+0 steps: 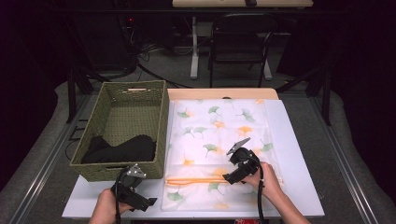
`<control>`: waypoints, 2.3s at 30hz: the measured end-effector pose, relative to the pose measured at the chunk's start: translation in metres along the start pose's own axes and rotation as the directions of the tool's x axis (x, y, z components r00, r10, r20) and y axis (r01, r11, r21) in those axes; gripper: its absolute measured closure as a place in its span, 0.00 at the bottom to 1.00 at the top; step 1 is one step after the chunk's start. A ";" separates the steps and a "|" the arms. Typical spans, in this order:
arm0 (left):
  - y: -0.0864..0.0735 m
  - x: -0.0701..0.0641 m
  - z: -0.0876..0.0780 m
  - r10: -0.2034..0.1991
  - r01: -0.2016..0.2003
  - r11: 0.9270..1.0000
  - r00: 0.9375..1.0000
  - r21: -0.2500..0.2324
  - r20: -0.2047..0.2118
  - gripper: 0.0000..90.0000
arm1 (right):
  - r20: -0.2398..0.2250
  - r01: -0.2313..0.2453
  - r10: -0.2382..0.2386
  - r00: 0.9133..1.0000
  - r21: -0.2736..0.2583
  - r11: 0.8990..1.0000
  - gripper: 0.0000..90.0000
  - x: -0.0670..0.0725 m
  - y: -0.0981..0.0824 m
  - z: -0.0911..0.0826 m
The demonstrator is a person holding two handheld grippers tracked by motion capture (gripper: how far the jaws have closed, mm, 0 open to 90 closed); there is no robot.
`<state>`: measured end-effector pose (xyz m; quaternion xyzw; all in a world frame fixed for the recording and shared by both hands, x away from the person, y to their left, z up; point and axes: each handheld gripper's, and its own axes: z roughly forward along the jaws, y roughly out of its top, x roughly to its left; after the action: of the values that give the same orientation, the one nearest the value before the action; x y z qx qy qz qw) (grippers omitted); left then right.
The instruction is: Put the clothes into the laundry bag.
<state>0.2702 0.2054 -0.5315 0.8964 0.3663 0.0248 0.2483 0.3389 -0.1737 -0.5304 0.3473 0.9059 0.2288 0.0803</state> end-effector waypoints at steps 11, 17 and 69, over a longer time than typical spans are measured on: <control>0.000 0.001 -0.001 0.004 -0.004 1.000 1.000 -0.003 -0.004 0.00 | 0.038 0.007 -0.008 0.999 0.027 1.000 0.15 0.002 0.001 0.006; -0.001 0.001 -0.002 -0.001 0.001 1.000 1.000 -0.004 0.001 0.00 | 0.033 0.029 -0.030 0.999 0.039 0.999 0.17 0.006 0.001 0.010; -0.001 0.002 -0.001 -0.013 0.013 1.000 1.000 -0.007 0.013 0.00 | 0.038 -0.037 0.037 0.999 -0.014 0.999 0.79 -0.006 -0.002 0.008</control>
<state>0.2708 0.2075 -0.5310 0.8932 0.3705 0.0188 0.2540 0.3443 -0.1760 -0.5381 0.3677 0.8960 0.2297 0.0955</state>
